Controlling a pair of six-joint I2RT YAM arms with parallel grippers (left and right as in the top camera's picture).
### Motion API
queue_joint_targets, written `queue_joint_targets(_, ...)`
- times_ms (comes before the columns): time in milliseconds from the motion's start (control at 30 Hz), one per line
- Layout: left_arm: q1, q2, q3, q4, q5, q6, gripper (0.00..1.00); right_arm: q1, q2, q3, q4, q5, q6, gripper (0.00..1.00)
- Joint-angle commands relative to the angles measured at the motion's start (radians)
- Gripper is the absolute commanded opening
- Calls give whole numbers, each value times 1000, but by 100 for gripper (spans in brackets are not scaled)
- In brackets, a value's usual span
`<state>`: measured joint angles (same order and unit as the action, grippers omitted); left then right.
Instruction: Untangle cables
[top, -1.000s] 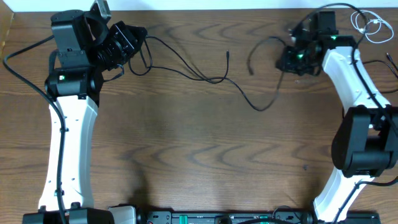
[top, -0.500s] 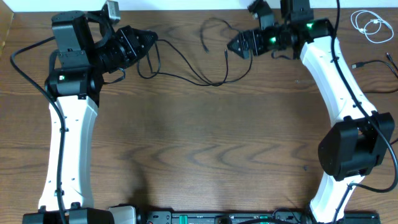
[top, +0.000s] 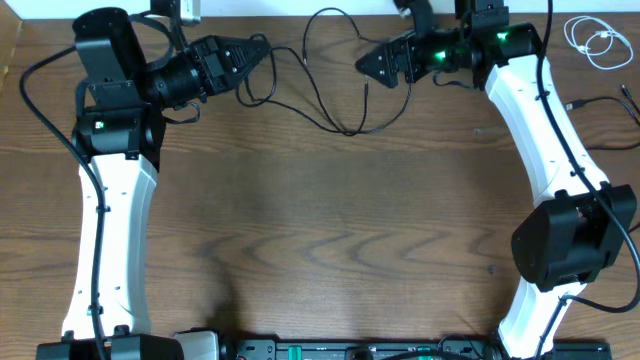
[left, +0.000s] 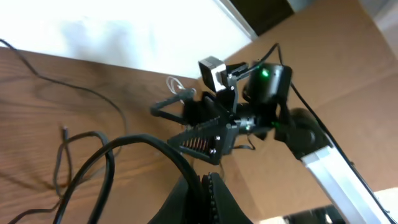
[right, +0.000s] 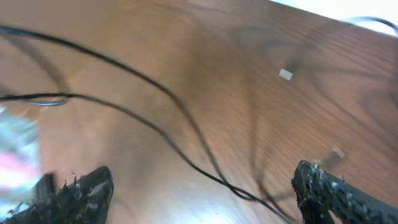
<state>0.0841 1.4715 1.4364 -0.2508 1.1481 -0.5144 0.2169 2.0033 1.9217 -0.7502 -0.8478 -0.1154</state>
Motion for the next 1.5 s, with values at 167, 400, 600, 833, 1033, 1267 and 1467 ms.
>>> queue_joint_targets(167, -11, -14, 6, 3, 75, -86, 7, 116, -23, 16, 61, -151, -145, 90)
queue_joint_targets(400, -50, -14, 6, 3, 62, -180, 8, 218, -23, 15, 186, 87, 222, 82)
queue_joint_targets(600, -64, -14, 6, 3, -21, -220, 8, 308, -21, 6, 187, 363, 545, 72)
queue_joint_targets(833, -64, -14, 6, 7, -40, -251, 8, 381, -21, -6, 218, 666, 742, 67)
queue_joint_targets(1033, -64, -14, 6, 39, -42, -306, 7, 395, -9, -7, 233, 707, 766, 61)
queue_joint_targets(1267, -61, -14, 6, 176, -44, -360, 7, 386, 44, -7, 159, 689, 773, 48)
queue_joint_targets(1467, -15, -14, 6, 183, -119, -363, 7, 298, 44, -7, 19, 709, 715, 24)
